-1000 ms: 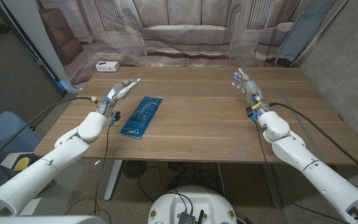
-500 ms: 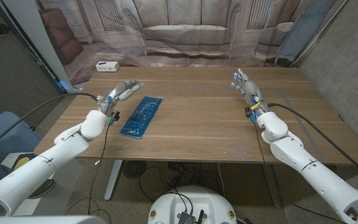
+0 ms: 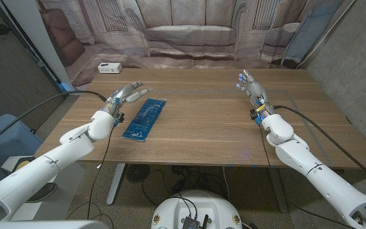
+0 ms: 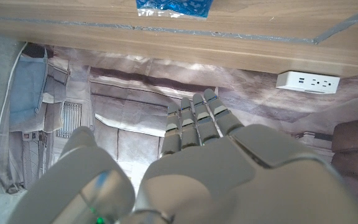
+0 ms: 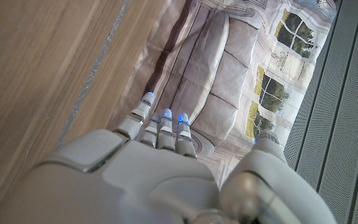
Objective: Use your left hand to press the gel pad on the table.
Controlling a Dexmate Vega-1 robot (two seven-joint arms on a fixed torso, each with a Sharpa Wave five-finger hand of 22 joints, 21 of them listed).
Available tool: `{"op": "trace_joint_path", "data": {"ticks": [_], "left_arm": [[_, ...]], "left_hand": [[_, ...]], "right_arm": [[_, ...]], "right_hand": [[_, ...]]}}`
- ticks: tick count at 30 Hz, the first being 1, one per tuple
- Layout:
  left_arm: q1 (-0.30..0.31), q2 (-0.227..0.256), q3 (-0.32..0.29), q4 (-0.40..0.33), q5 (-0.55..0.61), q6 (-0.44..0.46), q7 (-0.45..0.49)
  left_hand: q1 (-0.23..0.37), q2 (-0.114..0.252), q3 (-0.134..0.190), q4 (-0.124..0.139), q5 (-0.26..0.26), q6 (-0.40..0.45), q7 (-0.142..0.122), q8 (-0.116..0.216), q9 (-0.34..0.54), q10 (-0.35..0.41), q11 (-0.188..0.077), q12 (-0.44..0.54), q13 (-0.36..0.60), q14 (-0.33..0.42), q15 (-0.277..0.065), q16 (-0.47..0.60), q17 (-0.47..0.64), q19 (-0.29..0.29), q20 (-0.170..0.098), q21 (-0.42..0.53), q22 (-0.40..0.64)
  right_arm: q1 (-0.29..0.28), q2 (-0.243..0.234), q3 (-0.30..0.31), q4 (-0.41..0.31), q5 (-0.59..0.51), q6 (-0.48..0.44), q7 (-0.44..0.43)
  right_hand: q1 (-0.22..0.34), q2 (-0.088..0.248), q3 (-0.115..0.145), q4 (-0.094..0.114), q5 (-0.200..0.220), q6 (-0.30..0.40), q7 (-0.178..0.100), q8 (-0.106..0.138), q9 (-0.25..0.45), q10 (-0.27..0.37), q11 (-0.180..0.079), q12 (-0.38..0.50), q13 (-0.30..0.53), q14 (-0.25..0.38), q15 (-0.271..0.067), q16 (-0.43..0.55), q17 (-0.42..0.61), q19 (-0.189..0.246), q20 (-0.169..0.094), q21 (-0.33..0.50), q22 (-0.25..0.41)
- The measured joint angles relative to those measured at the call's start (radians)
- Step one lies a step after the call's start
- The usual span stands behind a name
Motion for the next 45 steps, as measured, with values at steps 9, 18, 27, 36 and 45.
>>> {"op": "trace_joint_path", "data": {"ticks": [9,18,27,36,45], "left_arm": [[-0.003,-0.002,0.021,-0.008,0.080,0.012,0.062],[-0.003,0.004,0.032,-0.020,0.109,0.022,0.071],[-0.004,-0.009,0.041,-0.005,0.141,0.018,0.097],[-0.009,0.002,0.047,-0.013,0.154,0.044,0.086],[-0.030,0.048,0.063,-0.065,0.158,0.117,-0.052]], "left_hand": [[0.005,0.005,0.000,-0.008,0.000,0.045,-0.009,0.000,0.000,0.039,-0.017,0.000,0.002,0.037,-0.015,0.000,0.000,0.030,0.006,-0.004,0.000],[0.017,0.017,0.007,-0.015,0.000,0.073,-0.012,0.008,0.000,0.054,-0.031,0.000,0.002,0.050,-0.028,0.000,0.000,0.034,0.001,-0.007,0.000],[0.031,0.023,0.012,-0.027,-0.010,0.144,-0.015,0.016,0.000,0.126,-0.047,0.016,0.002,0.116,-0.044,0.007,-0.003,0.081,0.006,-0.007,0.000],[0.036,0.028,0.012,-0.027,-0.013,0.127,-0.021,-0.004,0.000,0.100,-0.032,0.000,0.002,0.092,-0.035,-0.013,0.000,0.071,0.019,-0.027,0.000],[0.036,0.028,0.008,-0.031,-0.013,0.093,-0.022,-0.021,0.000,0.053,-0.031,-0.026,0.002,0.037,-0.033,-0.028,0.000,0.048,0.020,-0.039,0.000]], "right_arm": [[0.009,0.007,-0.003,0.014,0.000,0.011,0.007],[0.013,0.010,-0.003,0.022,0.001,0.015,0.008],[0.020,0.011,-0.006,0.025,0.002,0.007,0.011],[0.028,0.007,-0.010,0.011,-0.001,-0.016,0.005],[0.027,0.006,-0.011,-0.001,-0.004,-0.025,-0.006]], "right_hand": [[0.000,0.000,0.000,0.000,0.000,0.000,0.000,0.000,0.000,0.000,0.000,0.000,0.000,0.000,0.000,0.000,0.000,0.005,0.005,0.000,0.000],[0.007,0.007,0.000,0.000,0.000,0.005,-0.005,0.000,0.000,0.005,0.006,0.000,0.000,0.000,0.000,0.000,0.000,0.005,0.005,0.000,0.000],[0.007,0.007,0.000,0.000,0.000,0.005,-0.005,0.000,0.000,0.011,0.000,0.000,0.000,0.000,0.000,0.000,0.000,0.005,0.005,0.000,0.000],[0.007,0.007,0.000,0.000,0.000,0.005,-0.005,0.000,0.000,0.011,0.000,0.000,0.000,0.000,0.000,0.000,0.000,0.005,0.005,0.000,0.000],[0.007,0.007,-0.004,-0.004,0.000,0.005,-0.005,0.000,0.000,0.011,0.000,0.000,0.000,0.000,0.000,0.000,0.000,0.005,0.005,0.000,0.000]]}}
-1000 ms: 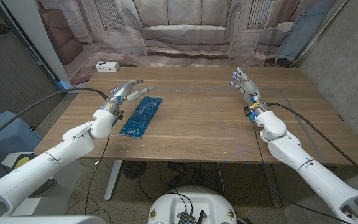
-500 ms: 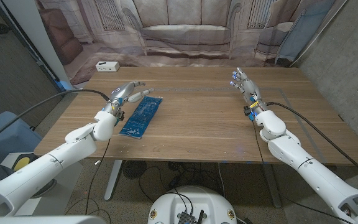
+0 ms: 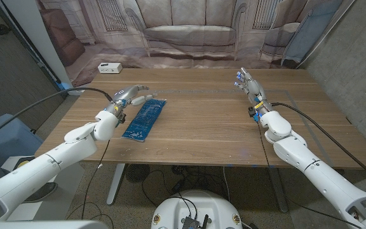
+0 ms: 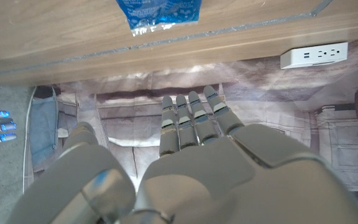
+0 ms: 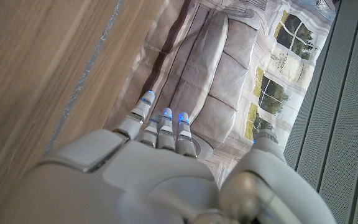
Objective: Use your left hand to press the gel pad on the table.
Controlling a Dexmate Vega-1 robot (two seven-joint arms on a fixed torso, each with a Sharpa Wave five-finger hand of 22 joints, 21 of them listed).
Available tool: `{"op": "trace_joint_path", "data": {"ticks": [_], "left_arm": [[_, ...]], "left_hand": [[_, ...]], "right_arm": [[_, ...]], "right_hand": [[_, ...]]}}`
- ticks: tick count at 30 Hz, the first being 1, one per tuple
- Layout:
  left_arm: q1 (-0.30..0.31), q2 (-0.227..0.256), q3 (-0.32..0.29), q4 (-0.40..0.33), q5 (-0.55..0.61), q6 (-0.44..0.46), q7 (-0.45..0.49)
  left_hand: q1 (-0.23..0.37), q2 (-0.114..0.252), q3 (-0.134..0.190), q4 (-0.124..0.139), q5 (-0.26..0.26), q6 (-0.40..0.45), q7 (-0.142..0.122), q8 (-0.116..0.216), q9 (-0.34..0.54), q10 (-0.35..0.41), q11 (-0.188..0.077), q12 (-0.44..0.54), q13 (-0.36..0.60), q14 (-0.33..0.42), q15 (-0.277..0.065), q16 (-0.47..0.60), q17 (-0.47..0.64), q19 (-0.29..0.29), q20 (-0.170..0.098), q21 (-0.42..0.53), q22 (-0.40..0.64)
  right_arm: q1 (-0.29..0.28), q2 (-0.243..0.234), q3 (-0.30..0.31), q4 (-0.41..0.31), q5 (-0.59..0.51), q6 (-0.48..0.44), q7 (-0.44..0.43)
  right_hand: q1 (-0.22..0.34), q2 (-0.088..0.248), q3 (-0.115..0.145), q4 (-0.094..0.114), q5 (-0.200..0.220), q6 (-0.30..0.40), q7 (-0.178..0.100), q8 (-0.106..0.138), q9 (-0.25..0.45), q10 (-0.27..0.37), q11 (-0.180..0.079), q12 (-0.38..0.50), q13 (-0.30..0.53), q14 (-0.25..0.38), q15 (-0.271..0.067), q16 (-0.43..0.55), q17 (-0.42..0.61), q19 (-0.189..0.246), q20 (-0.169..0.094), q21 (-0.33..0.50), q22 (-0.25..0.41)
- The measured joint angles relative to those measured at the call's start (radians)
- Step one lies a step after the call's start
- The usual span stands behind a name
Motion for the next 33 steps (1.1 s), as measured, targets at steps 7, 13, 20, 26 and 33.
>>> {"op": "trace_joint_path", "data": {"ticks": [7,13,20,26,33], "left_arm": [[-0.021,0.021,0.013,-0.023,0.010,0.027,-0.069],[-0.041,0.019,0.025,-0.009,0.012,0.029,-0.096],[-0.064,0.009,0.046,0.018,0.014,0.024,-0.117],[-0.074,0.006,0.059,0.027,0.029,0.024,-0.126],[-0.088,0.006,0.080,0.030,0.053,0.034,-0.145]], "left_hand": [[0.000,0.000,0.000,0.000,0.000,-0.001,0.002,0.000,0.000,0.000,0.000,0.000,0.000,0.000,0.000,0.000,0.000,0.000,0.000,0.000,0.000],[0.000,0.000,0.000,0.000,0.000,-0.001,0.002,0.000,0.000,0.000,0.000,0.000,0.000,0.000,0.000,0.000,0.000,0.000,0.000,0.000,0.000],[0.000,0.000,-0.003,0.004,0.000,-0.001,0.002,0.000,0.000,0.004,-0.004,0.000,0.000,0.000,0.000,0.000,0.000,0.000,0.000,0.000,0.000],[0.000,0.000,-0.003,0.004,0.000,-0.001,0.002,0.000,0.000,0.004,-0.004,0.000,0.000,0.000,0.000,0.000,0.000,0.002,-0.016,0.000,0.000],[0.000,0.000,-0.006,0.001,0.000,-0.009,-0.007,-0.007,0.000,0.004,-0.004,-0.010,0.000,-0.005,-0.005,0.000,0.000,0.000,-0.025,-0.007,0.000]], "right_arm": [[-0.012,0.001,0.003,-0.009,-0.004,0.001,-0.015],[-0.018,0.005,0.005,-0.010,-0.004,0.006,-0.020],[-0.022,0.008,0.006,-0.010,-0.006,0.011,-0.026],[-0.022,0.008,0.007,-0.011,-0.009,0.012,-0.030],[-0.022,0.008,0.007,-0.015,-0.010,0.012,-0.031]], "right_hand": [[0.000,0.000,0.000,0.000,0.000,0.005,-0.005,0.000,0.000,0.000,0.000,0.000,0.000,0.000,0.000,0.000,0.000,0.000,0.000,0.000,0.000],[0.000,0.000,0.000,0.000,0.000,0.005,-0.005,0.000,0.000,0.000,0.000,0.000,0.000,0.000,0.000,0.000,0.000,0.000,0.000,0.000,0.000],[0.000,0.000,0.000,0.000,0.000,0.009,-0.001,0.000,0.000,0.000,0.000,0.000,0.000,0.000,0.000,0.000,0.000,0.000,0.000,0.000,0.000],[0.000,0.000,0.000,0.000,0.000,0.009,-0.002,0.000,0.000,0.000,0.000,0.000,0.000,0.000,0.000,0.000,0.000,0.000,0.000,0.000,0.000],[0.000,0.000,0.000,0.000,0.000,0.009,-0.002,0.000,0.000,0.000,0.000,0.000,0.000,0.000,0.000,0.000,0.000,0.000,0.000,0.000,0.000]]}}
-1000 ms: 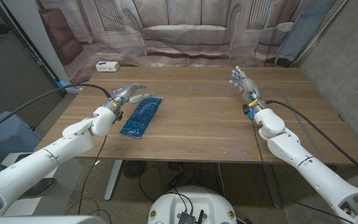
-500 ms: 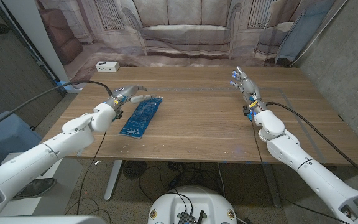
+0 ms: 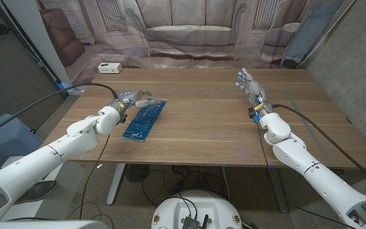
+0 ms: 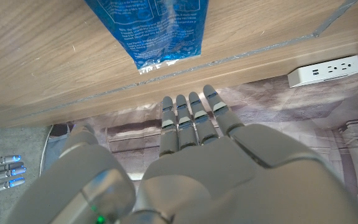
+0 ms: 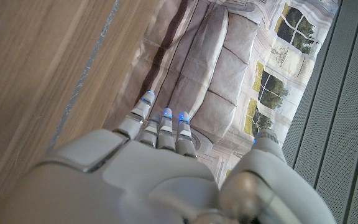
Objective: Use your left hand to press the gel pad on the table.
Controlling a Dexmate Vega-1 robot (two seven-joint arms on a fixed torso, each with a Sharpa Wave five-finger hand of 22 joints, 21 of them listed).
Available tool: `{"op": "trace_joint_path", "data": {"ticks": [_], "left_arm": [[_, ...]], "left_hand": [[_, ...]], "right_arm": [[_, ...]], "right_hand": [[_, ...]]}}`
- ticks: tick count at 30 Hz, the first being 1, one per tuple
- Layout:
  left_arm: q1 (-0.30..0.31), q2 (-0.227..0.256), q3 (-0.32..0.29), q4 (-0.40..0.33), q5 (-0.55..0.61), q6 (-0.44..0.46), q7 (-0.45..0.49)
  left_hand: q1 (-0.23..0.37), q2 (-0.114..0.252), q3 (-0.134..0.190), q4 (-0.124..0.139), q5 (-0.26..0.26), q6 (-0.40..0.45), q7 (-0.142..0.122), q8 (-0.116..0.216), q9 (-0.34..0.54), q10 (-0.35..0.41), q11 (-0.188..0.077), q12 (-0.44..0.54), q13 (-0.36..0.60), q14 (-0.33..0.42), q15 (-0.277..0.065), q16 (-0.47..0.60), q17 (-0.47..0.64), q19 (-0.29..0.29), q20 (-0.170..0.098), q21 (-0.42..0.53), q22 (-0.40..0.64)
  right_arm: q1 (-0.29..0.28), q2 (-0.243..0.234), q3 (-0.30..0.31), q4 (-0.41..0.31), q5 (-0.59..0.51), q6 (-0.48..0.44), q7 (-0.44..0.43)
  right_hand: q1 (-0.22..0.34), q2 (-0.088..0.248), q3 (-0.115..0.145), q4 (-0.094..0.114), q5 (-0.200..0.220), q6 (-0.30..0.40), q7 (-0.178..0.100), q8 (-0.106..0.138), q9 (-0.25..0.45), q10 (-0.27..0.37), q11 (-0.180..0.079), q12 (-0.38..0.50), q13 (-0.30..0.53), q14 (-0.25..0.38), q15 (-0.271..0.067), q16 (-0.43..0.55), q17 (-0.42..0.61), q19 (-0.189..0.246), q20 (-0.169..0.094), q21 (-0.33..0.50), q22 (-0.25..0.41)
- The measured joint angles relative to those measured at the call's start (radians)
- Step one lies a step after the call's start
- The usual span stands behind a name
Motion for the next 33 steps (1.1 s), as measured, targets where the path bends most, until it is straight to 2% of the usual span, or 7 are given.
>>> {"op": "trace_joint_path", "data": {"ticks": [11,20,23,33], "left_arm": [[-0.041,0.005,0.033,-0.003,0.039,0.021,-0.075],[-0.070,0.002,0.054,0.000,0.062,0.021,-0.119],[-0.076,0.000,0.058,0.003,0.065,0.019,-0.128],[-0.089,-0.005,0.073,0.008,0.086,0.017,-0.151]], "left_hand": [[-0.011,-0.003,-0.002,-0.001,-0.004,-0.028,-0.013,-0.004,0.000,-0.020,-0.002,-0.008,0.000,-0.027,-0.002,-0.004,0.000,-0.023,0.002,-0.006,0.000],[-0.016,-0.008,-0.009,-0.001,-0.004,-0.033,-0.008,-0.004,0.000,-0.031,-0.012,-0.014,0.000,-0.038,-0.003,-0.004,0.000,-0.023,0.002,-0.006,0.000],[-0.021,-0.013,-0.016,0.000,-0.004,-0.039,-0.013,-0.007,0.000,-0.038,-0.005,-0.014,0.000,-0.038,-0.003,-0.004,0.000,-0.031,0.003,-0.006,0.000],[-0.027,-0.019,-0.022,0.003,-0.004,-0.044,-0.008,-0.007,0.000,-0.038,-0.005,-0.014,0.000,-0.049,-0.003,-0.004,0.000,-0.034,0.006,-0.010,0.000]], "right_arm": [[-0.001,-0.002,0.001,-0.006,0.001,-0.008,0.000],[-0.007,-0.006,0.005,-0.009,0.005,-0.011,-0.002],[-0.008,-0.007,0.006,-0.009,0.005,-0.011,-0.002],[-0.006,-0.009,0.008,-0.010,0.006,-0.011,-0.001]], "right_hand": [[0.000,0.000,0.000,0.000,0.000,0.004,0.004,0.000,0.000,0.000,0.000,0.000,0.000,0.000,0.000,0.000,0.000,-0.006,0.005,0.000,0.000],[0.000,0.000,0.000,0.000,0.000,0.004,0.004,0.000,0.000,0.006,0.006,0.000,0.000,0.002,0.002,0.000,0.000,-0.005,0.005,0.000,0.000],[0.000,0.000,0.000,0.000,0.000,0.004,0.004,0.000,0.000,0.006,0.006,0.000,0.000,0.004,0.004,0.000,0.000,-0.005,0.005,0.000,0.000],[0.000,0.000,0.000,0.000,0.000,0.004,0.004,0.000,0.000,0.006,0.006,0.000,0.000,0.004,0.004,0.000,0.000,-0.005,0.005,0.000,0.000]]}}
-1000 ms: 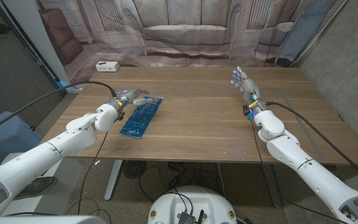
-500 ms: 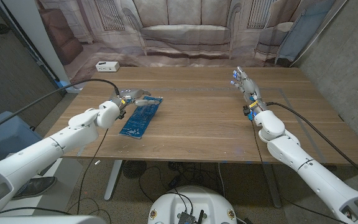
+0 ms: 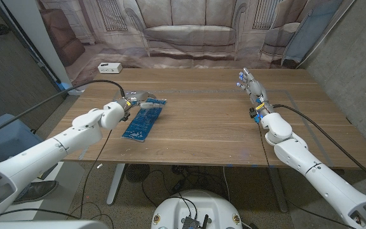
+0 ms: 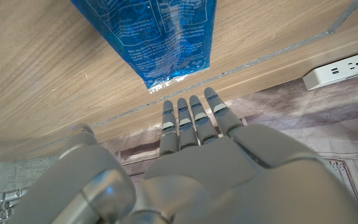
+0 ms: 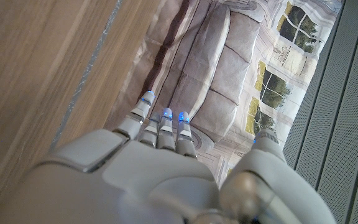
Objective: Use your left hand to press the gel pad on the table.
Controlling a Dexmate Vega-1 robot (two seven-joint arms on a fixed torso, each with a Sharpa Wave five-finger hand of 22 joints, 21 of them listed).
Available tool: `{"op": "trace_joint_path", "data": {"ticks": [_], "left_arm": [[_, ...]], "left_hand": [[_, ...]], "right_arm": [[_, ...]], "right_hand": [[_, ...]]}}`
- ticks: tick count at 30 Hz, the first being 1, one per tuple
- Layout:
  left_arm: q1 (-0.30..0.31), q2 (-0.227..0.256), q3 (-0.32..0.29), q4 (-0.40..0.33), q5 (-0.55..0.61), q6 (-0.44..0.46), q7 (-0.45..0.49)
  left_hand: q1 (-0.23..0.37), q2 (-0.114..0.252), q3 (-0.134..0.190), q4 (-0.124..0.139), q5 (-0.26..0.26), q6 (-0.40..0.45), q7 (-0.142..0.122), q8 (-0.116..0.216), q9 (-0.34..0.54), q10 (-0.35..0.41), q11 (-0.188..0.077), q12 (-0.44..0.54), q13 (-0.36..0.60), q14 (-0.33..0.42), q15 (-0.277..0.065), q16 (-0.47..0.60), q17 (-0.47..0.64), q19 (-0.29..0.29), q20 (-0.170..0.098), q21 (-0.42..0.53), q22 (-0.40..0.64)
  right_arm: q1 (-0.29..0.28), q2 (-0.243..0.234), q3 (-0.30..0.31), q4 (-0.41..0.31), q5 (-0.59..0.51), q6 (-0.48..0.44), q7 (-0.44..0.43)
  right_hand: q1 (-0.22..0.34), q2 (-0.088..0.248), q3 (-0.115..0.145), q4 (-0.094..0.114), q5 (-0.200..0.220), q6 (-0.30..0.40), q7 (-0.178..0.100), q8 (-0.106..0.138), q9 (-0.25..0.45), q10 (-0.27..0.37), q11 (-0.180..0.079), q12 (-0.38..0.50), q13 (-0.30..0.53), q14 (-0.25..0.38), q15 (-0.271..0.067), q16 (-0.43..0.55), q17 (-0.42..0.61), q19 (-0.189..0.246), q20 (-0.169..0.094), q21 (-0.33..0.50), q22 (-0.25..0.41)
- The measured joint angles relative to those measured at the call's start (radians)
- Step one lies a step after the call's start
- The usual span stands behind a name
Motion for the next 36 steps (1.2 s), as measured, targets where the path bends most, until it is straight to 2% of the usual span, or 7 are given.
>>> {"op": "trace_joint_path", "data": {"ticks": [11,27,36], "left_arm": [[-0.011,-0.012,0.023,0.009,0.037,0.017,-0.018],[-0.035,-0.046,0.051,0.069,0.041,-0.020,-0.011],[-0.043,-0.057,0.060,0.089,0.043,-0.024,-0.007]], "left_hand": [[-0.005,-0.005,-0.008,0.000,0.000,-0.009,0.002,0.000,0.000,0.000,0.000,0.000,0.000,0.000,0.000,0.000,0.000,0.000,0.000,0.000,0.000],[-0.024,-0.013,-0.019,0.011,0.000,-0.021,0.000,0.000,0.000,-0.005,0.006,0.000,0.000,0.000,0.000,0.000,0.000,0.000,-0.007,0.000,0.000],[-0.030,-0.019,-0.023,0.007,0.000,-0.021,0.000,0.000,0.000,-0.005,0.006,0.000,0.000,0.000,0.000,0.001,0.000,0.000,-0.007,0.000,0.000]], "right_arm": [[0.002,-0.001,0.003,0.001,0.000,0.000,0.001],[-0.007,-0.014,0.007,-0.023,-0.007,-0.026,-0.019],[-0.010,-0.023,0.009,-0.041,-0.008,-0.053,-0.028]], "right_hand": [[0.000,0.000,-0.003,-0.003,0.000,0.000,0.000,0.000,0.000,0.000,0.000,0.000,0.000,0.000,0.000,0.000,0.000,0.000,0.000,0.000,0.000],[0.000,0.000,0.002,-0.007,0.000,0.009,0.002,0.000,0.000,0.000,0.000,0.000,0.000,0.000,0.000,0.000,0.000,0.000,0.000,0.000,0.000],[0.005,0.005,0.002,-0.007,0.000,0.009,0.002,0.000,0.000,0.000,0.000,0.000,0.000,0.000,0.000,0.000,0.000,0.000,0.000,0.000,0.000]]}}
